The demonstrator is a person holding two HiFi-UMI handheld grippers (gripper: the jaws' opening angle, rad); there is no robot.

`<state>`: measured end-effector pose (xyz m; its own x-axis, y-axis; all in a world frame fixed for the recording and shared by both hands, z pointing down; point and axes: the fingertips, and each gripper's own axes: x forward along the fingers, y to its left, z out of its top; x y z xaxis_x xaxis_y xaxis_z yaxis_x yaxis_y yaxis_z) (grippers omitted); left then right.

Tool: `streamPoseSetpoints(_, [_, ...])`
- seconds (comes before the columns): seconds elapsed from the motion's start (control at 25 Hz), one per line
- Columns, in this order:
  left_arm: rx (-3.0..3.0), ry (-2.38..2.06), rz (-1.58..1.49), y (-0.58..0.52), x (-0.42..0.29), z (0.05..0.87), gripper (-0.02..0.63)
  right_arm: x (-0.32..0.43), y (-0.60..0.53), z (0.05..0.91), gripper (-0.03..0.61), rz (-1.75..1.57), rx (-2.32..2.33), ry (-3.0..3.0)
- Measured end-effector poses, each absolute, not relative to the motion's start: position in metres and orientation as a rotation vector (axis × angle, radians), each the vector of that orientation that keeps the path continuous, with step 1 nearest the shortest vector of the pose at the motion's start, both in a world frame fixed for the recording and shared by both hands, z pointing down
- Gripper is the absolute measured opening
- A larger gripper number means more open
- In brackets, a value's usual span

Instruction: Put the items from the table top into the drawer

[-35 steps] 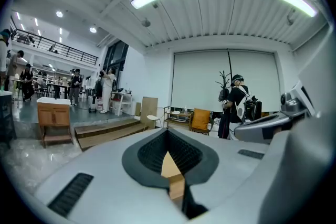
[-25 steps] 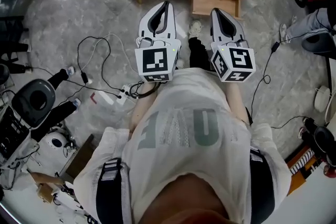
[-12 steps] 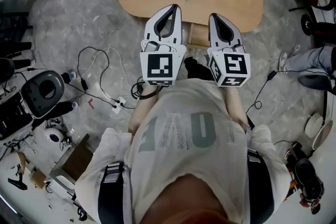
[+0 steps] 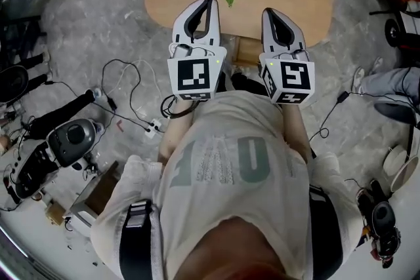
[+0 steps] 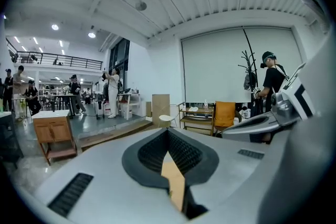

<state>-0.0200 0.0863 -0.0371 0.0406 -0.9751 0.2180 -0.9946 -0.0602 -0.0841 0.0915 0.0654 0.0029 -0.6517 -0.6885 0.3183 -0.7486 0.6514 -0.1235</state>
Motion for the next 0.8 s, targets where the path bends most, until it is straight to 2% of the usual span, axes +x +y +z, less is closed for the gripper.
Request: streamPoseSetpoints(0.8, [2.331,-2.061,0.268,0.062,-0.039,-0.064,0.006,0.072,0.044,-0.048,0.005,0.291,1.374,-2.703])
